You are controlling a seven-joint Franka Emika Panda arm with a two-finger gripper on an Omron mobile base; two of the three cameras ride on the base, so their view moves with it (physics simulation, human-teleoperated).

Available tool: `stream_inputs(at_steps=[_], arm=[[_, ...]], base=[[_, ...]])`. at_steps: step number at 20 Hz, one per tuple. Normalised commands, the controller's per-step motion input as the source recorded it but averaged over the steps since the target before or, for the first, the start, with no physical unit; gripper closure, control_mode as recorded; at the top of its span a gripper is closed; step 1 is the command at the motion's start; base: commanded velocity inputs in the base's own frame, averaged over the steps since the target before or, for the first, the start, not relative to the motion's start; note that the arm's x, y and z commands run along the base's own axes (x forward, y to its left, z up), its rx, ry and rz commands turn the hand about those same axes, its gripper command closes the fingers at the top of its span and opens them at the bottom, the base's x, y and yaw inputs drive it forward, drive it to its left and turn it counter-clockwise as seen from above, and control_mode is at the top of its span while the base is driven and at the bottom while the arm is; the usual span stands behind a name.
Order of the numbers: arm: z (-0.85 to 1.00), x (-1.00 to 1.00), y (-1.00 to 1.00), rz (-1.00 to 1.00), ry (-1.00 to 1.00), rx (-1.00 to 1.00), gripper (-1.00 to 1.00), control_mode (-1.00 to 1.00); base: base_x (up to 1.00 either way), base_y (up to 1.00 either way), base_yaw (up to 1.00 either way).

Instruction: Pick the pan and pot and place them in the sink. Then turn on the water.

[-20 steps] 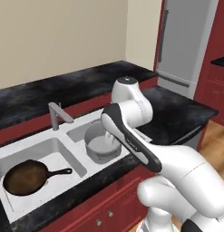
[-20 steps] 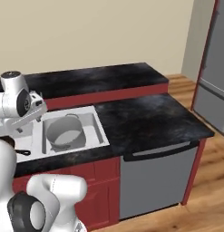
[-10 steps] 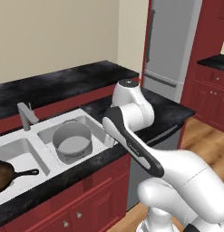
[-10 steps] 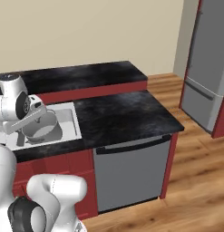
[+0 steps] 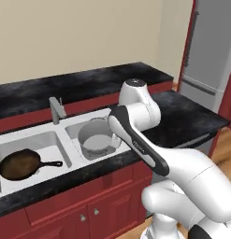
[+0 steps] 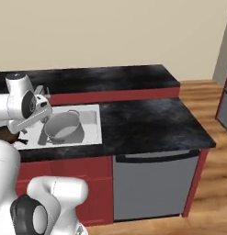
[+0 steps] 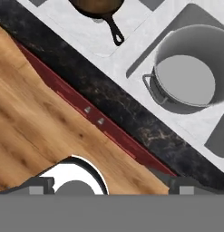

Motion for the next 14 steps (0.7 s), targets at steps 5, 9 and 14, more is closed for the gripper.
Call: stream_inputs(at_steps=[5,9,14], arm=[[0.00,0.00,0.00,0.00,0.00,0.00,-1.00,1.00],[0.00,0.00,0.00,0.00,0.00,0.00,-1.00,1.00],[0.00,0.00,0.00,0.00,0.00,0.00,-1.00,1.00]], base=[[0.39,-0.02,0.52],[0.46,-0.38,0.12],[0.41,-0.31,-0.11]])
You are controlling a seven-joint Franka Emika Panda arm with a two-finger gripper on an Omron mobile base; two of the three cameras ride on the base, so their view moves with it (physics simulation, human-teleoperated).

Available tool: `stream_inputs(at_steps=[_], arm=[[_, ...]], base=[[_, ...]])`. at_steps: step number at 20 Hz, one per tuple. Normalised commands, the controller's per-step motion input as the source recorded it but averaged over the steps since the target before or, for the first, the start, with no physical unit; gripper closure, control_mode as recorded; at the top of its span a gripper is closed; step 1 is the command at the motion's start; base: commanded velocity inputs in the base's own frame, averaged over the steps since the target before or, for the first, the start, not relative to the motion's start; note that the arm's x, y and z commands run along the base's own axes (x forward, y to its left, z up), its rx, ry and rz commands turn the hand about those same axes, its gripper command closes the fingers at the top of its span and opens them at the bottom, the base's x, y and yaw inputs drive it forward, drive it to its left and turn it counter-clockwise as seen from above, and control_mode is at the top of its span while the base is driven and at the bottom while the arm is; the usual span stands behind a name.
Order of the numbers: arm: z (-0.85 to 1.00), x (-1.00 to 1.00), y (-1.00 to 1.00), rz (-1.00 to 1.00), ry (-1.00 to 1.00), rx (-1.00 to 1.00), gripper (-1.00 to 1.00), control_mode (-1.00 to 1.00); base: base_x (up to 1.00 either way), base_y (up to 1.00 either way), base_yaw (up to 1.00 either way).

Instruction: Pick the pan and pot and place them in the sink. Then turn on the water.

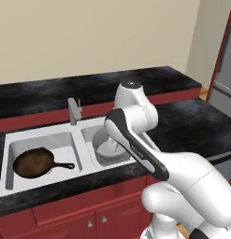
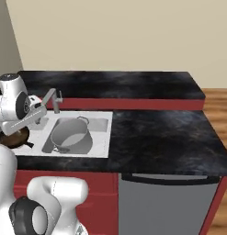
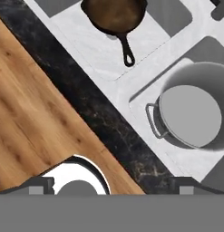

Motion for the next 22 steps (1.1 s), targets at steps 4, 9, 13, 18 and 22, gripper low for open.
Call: stream_inputs(at_steps=[4,9,13,18,22], arm=[[0.00,0.00,0.00,0.00,0.00,0.00,-1.00,1.00],[0.00,0.00,0.00,0.00,0.00,0.00,-1.00,1.00],[0.00,0.00,0.00,0.00,0.00,0.00,-1.00,1.00],[0.00,0.00,0.00,0.00,0.00,0.00,-1.00,1.00],[0.00,0.00,0.00,0.00,0.00,0.00,-1.00,1.00]], base=[[0.23,-0.45,-0.27],[0.55,-0.31,-0.03],[0.66,-0.22,0.34],[0.41,0.15,0.28],[0.66,-0.08,0.21]])
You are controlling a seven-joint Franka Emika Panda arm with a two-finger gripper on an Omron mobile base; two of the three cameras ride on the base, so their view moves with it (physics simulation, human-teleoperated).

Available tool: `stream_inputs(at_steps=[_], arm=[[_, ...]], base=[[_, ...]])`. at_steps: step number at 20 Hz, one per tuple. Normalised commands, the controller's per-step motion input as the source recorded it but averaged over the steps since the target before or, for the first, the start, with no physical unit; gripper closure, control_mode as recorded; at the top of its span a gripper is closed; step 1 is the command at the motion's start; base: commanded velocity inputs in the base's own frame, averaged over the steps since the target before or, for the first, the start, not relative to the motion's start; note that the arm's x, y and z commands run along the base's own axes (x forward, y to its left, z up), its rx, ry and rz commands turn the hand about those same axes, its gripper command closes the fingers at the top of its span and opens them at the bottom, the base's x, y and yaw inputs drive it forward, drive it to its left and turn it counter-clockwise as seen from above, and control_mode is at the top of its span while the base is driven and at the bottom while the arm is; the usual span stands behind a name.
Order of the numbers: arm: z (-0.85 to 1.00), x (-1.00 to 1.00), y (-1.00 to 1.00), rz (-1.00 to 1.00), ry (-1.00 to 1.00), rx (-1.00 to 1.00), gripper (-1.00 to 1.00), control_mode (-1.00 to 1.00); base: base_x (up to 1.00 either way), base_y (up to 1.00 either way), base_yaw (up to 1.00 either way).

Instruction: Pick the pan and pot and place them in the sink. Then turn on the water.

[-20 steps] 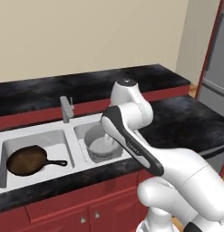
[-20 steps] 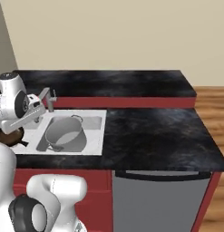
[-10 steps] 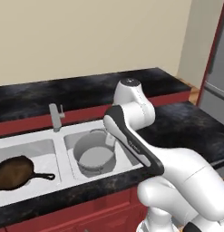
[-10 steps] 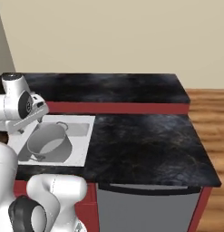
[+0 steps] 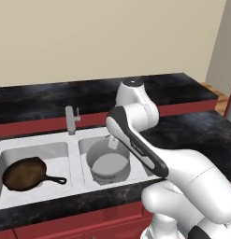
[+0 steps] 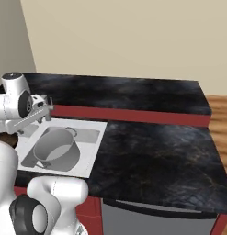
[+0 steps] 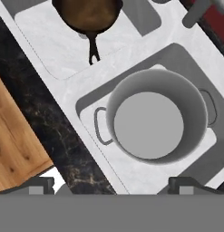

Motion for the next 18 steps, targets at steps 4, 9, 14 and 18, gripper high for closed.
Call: stream_inputs(at_steps=[4,9,14,18], arm=[[0.00,0.00,0.00,0.00,0.00,0.00,-1.00,1.00],[0.00,0.00,0.00,0.00,0.00,0.00,-1.00,1.00],[0.00,0.00,0.00,0.00,0.00,0.00,-1.00,1.00],[0.00,0.00,0.00,0.00,0.00,0.00,-1.00,1.00]], base=[[0.70,-0.17,0.02],[0.55,-0.02,-0.08],[0.47,-0.03,-0.25],[0.33,-0.18,-0.47]])
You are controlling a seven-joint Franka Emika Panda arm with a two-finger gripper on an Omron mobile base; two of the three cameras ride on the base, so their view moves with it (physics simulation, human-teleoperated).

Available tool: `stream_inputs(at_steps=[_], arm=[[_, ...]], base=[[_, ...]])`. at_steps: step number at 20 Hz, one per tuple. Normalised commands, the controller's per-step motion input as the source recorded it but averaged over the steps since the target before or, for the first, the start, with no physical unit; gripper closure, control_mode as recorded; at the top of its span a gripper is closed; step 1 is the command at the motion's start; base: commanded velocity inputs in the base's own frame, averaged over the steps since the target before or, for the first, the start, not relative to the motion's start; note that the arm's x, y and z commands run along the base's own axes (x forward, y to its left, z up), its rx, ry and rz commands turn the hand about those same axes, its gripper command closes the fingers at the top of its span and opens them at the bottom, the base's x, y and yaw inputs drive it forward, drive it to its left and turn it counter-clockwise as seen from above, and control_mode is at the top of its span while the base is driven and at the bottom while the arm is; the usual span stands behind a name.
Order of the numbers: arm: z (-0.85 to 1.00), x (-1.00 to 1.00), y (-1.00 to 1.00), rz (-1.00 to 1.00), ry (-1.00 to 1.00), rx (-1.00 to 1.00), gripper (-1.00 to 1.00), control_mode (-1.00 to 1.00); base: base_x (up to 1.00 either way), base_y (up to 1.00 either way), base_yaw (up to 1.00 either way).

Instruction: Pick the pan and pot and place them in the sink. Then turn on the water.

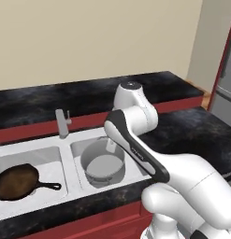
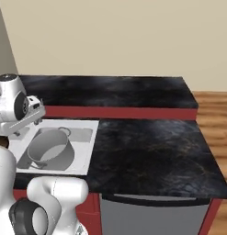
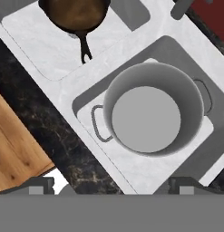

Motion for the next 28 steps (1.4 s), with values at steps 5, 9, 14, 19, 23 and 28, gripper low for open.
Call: stream_inputs(at_steps=[5,9,14,19,23,28], arm=[[0.00,0.00,0.00,0.00,0.00,0.00,-1.00,1.00],[0.00,0.00,0.00,0.00,0.00,0.00,-1.00,1.00],[0.00,0.00,0.00,0.00,0.00,0.00,-1.00,1.00],[0.00,0.00,0.00,0.00,0.00,0.00,-1.00,1.00],[0.00,0.00,0.00,0.00,0.00,0.00,-1.00,-1.00],[0.00,0.01,0.03,-0.03,0.02,0.00,-1.00,-1.00]], base=[[0.17,0.00,-0.31],[0.24,0.17,0.06],[0.36,0.00,0.11],[0.00,0.00,0.00],[0.00,0.00,0.00],[0.00,0.00,0.00]])
